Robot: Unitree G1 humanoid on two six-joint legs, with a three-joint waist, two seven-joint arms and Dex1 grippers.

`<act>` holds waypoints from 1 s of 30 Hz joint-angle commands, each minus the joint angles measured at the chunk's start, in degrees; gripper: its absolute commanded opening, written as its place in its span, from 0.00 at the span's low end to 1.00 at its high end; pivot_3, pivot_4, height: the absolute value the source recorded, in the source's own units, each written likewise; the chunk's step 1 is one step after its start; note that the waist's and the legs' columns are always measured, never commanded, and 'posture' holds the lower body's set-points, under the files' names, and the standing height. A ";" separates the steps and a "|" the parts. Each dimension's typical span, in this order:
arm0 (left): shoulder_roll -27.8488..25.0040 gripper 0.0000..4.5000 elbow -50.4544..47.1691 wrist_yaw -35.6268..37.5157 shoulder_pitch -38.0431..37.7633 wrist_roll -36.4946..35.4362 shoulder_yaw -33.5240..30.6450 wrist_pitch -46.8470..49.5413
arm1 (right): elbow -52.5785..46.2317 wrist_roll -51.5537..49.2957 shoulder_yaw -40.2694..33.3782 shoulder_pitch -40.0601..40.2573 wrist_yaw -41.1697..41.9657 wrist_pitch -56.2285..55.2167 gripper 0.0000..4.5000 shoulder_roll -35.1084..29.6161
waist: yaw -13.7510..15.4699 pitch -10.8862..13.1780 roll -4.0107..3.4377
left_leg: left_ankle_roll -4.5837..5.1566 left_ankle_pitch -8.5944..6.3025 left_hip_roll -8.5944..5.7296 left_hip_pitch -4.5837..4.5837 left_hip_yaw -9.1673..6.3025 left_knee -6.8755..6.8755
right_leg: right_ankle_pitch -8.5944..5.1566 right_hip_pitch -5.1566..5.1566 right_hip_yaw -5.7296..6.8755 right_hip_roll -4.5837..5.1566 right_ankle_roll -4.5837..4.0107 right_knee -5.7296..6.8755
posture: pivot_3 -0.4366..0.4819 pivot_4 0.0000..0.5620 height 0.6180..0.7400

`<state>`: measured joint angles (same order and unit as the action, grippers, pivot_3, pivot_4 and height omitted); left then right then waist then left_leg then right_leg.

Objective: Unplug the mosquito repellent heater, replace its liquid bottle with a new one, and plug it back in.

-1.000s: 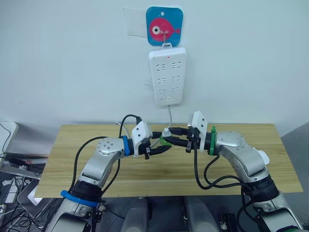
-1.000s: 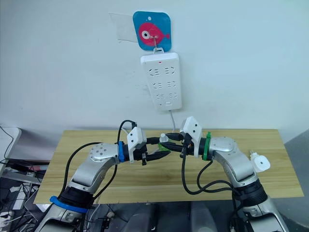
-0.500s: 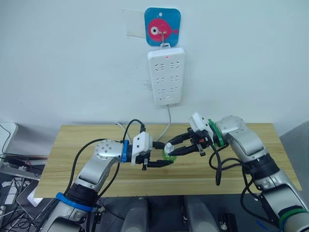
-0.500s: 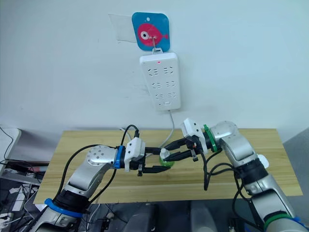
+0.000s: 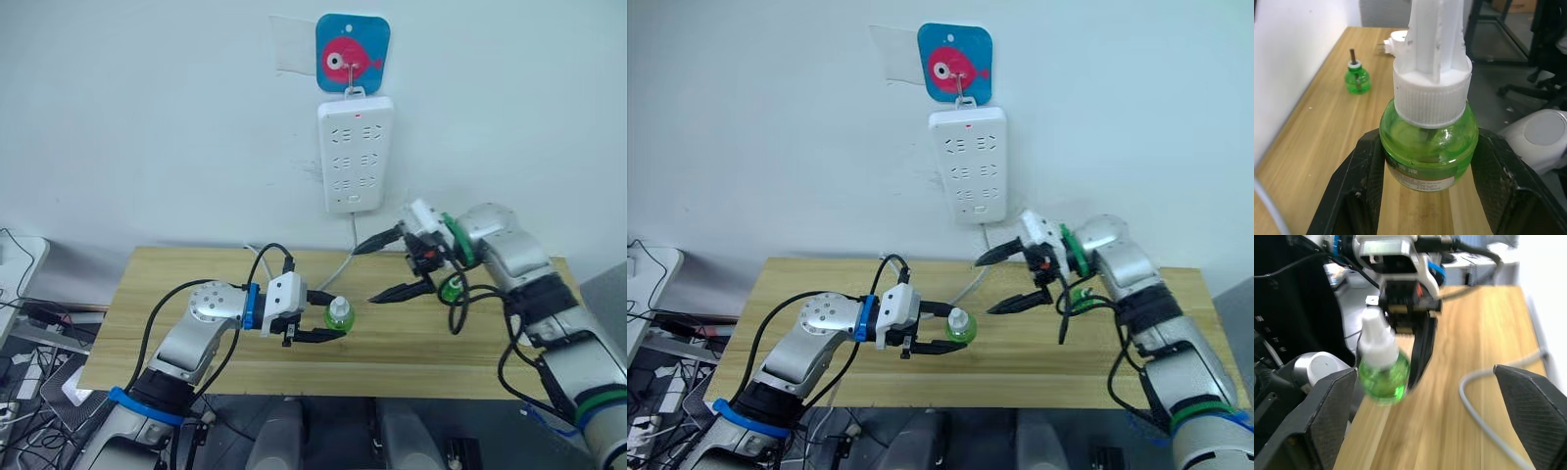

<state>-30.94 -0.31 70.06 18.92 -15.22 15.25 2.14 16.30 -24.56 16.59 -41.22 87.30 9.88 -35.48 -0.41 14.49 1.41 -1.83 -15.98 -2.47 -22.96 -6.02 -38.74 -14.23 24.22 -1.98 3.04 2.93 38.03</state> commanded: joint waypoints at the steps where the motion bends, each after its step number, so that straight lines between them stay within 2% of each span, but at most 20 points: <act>1: 1.21 0.49 -1.19 -1.87 -0.23 -1.12 -1.51 0.26 | -13.41 -2.42 -3.94 8.05 -6.98 5.10 0.99 -0.65 | 0.08 0.00 0.00 | 0.01 0.00 0.01 0.00 0.00 0.00 | 0.00 0.00 0.00 -0.01 0.00 0.01 | 0.49 0.37 1.00; 7: 2.83 0.49 -0.53 -3.90 0.55 -1.60 -2.26 2.07 | -30.06 -1.91 -5.92 18.50 -23.90 13.35 0.99 4.00 | -1.06 -0.01 -0.01 | 0.15 -0.08 0.02 0.07 0.11 -0.08 | 0.05 -0.01 -0.13 -0.02 0.01 0.22 | 0.47 0.37 1.00; 12: 3.11 0.49 0.38 -3.61 1.55 -1.24 -2.05 2.04 | -32.10 0.59 -4.35 19.19 -32.10 15.01 0.99 8.78 | -1.34 -0.02 -0.01 | 0.14 -0.07 0.00 0.15 0.08 -0.11 | 0.08 -0.03 -0.10 -0.05 0.01 0.40 | 0.44 0.37 1.00; 15: 3.24 0.49 0.64 -3.37 2.06 -1.31 -1.88 2.20 | -33.20 0.86 -4.05 19.47 -33.77 15.87 0.99 9.82 | -1.41 -0.02 -0.01 | 0.10 -0.05 0.00 0.12 0.09 -0.11 | 0.08 0.03 -0.11 -0.06 0.00 0.43 | 0.44 0.37 1.00; 18: 3.31 0.49 1.04 -3.08 2.46 -1.27 -1.92 2.16 | -33.95 0.79 -3.80 19.61 -34.24 16.57 0.87 9.65 | -1.43 -0.02 -0.01 | 0.11 -0.05 -0.01 0.12 0.14 -0.11 | 0.08 0.02 -0.14 -0.06 0.00 0.40 | 0.44 0.38 1.00; 26: 3.34 0.49 1.78 -2.96 3.09 -1.12 -1.99 1.86 | -33.93 -0.65 -3.44 17.73 -30.63 18.08 0.24 7.23 | -1.45 -0.02 -0.01 | 0.17 -0.08 0.01 0.14 0.12 -0.12 | 0.08 0.01 -0.12 -0.09 0.01 0.44 | 0.44 0.38 1.00; 30: 3.32 0.49 1.48 -2.95 2.76 -1.13 -1.96 1.82 | -32.58 -1.81 -2.84 15.80 -26.38 18.16 0.22 6.50 | -1.45 -0.02 -0.01 | 0.18 -0.08 0.01 0.14 0.11 -0.12 | 0.08 0.00 -0.10 -0.09 0.01 0.44 | 0.45 0.40 1.00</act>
<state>-27.57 2.60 67.06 21.67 -15.71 14.15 4.46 -15.31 -24.31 13.70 -24.12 58.28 28.21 -28.66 -1.86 14.47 1.41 -1.65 -16.06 -2.46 -22.82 -5.91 -38.86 -14.15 24.23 -2.08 2.94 2.94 38.47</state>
